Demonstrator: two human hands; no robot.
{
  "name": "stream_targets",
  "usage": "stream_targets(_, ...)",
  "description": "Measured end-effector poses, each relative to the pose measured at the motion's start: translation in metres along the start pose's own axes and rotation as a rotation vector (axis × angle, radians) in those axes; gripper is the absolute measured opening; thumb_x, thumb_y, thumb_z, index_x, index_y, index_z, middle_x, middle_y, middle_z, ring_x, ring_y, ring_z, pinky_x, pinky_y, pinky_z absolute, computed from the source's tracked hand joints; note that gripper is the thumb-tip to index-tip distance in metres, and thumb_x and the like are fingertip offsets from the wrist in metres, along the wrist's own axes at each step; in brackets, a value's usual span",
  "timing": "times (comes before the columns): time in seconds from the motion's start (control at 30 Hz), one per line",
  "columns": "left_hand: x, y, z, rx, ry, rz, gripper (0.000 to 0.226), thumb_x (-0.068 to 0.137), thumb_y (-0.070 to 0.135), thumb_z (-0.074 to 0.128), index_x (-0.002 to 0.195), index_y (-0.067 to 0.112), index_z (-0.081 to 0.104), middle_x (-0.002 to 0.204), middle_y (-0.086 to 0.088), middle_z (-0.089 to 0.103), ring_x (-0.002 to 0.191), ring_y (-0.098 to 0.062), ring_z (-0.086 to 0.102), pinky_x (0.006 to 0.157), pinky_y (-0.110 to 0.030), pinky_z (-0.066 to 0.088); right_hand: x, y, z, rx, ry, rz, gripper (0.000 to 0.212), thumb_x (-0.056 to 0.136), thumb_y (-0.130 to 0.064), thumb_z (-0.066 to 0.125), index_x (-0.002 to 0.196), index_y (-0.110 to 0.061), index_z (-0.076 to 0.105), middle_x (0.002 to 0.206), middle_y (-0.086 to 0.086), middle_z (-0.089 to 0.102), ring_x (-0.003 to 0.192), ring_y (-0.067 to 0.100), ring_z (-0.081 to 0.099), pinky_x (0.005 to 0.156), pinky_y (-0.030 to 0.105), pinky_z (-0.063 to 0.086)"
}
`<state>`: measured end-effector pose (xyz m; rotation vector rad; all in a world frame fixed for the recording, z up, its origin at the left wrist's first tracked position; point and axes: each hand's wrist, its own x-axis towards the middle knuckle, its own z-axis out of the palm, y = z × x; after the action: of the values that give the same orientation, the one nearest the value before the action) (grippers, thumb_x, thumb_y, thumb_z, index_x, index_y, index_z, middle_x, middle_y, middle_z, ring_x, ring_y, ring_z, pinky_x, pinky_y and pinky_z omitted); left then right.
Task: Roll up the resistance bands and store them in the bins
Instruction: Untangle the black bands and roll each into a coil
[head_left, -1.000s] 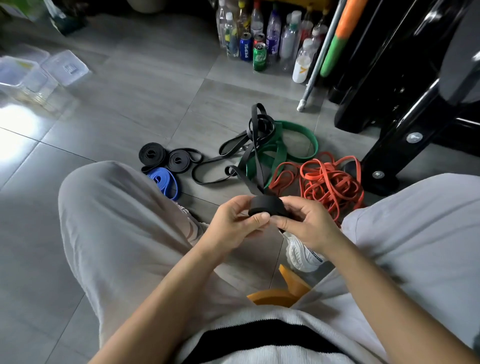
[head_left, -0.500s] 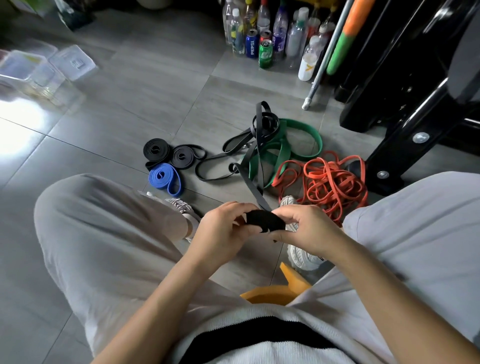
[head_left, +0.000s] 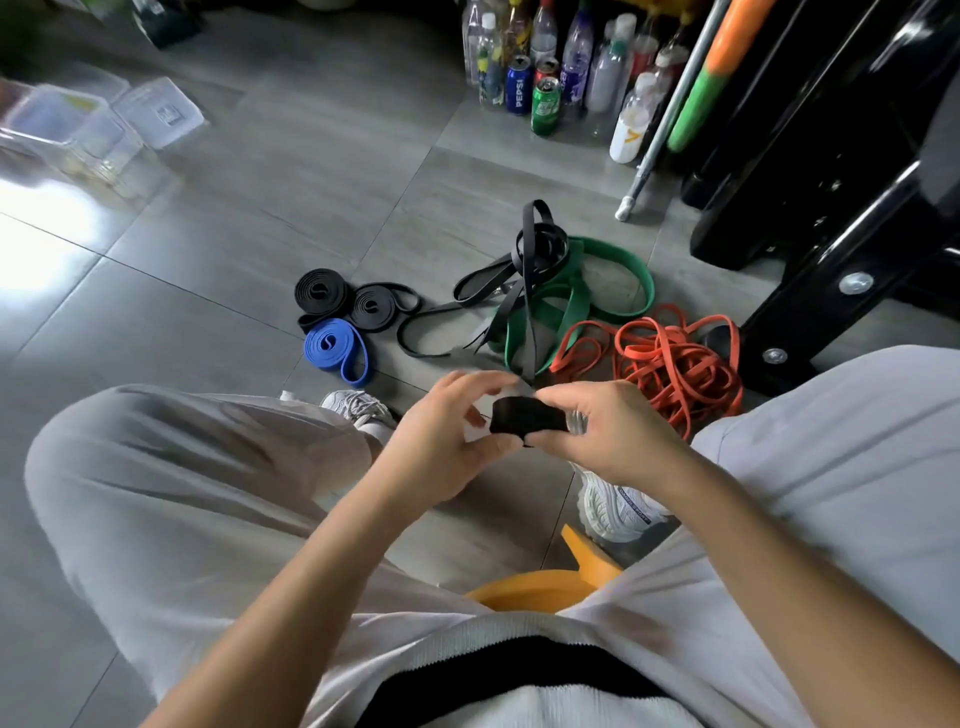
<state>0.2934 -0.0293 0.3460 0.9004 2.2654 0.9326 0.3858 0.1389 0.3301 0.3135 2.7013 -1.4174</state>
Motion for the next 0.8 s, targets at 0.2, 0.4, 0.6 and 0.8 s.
stream_targets(0.2, 0.013, 0.012, -0.012, 0.272, 0.040, 0.154, 0.031, 0.078, 0.022, 0.069, 0.109, 0.022, 0.066, 0.094, 0.002, 0.067, 0.085, -0.022, 0.062, 0.073, -0.031, 0.047, 0.014, -0.004, -0.007, -0.111, 0.000, -0.055, 0.028, 0.076, -0.026, 0.077, 0.102, -0.021, 0.070, 0.088, -0.003, 0.071, 0.084, 0.015, 0.065, 0.075, 0.036, 0.050)
stream_targets(0.4, 0.007, 0.001, -0.013, 0.253, 0.215, 0.177, 0.031, 0.078, 0.021, 0.073, 0.109, 0.020, 0.067, 0.095, 0.003, 0.067, 0.083, -0.021, 0.064, 0.072, -0.035, 0.053, 0.019, 0.003, -0.014, -0.134, -0.047, 0.030, 0.022, 0.074, -0.031, 0.077, 0.095, -0.028, 0.070, 0.081, -0.008, 0.070, 0.079, 0.011, 0.063, 0.073, 0.034, 0.051)
stream_targets(0.6, 0.006, -0.010, -0.020, 0.500, 0.337, 0.195, 0.028, 0.077, 0.021, 0.069, 0.105, 0.019, 0.068, 0.095, 0.000, 0.069, 0.077, -0.029, 0.066, 0.062, -0.031, 0.048, 0.023, -0.003, -0.008, -0.373, 0.140, -0.184, 0.025, 0.074, -0.032, 0.068, 0.097, -0.025, 0.073, 0.074, -0.001, 0.070, 0.075, 0.026, 0.063, 0.069, 0.025, 0.037)
stream_targets(0.8, 0.006, 0.003, -0.024, 0.090, 0.311, 0.028, 0.027, 0.076, 0.014, 0.073, 0.100, 0.026, 0.070, 0.085, 0.012, 0.065, 0.074, -0.006, 0.064, 0.072, -0.013, 0.046, 0.024, -0.009, -0.005, -0.069, 0.079, -0.011, 0.037, 0.075, -0.018, 0.076, 0.109, -0.030, 0.070, 0.090, -0.005, 0.073, 0.079, 0.013, 0.064, 0.075, 0.032, 0.051)
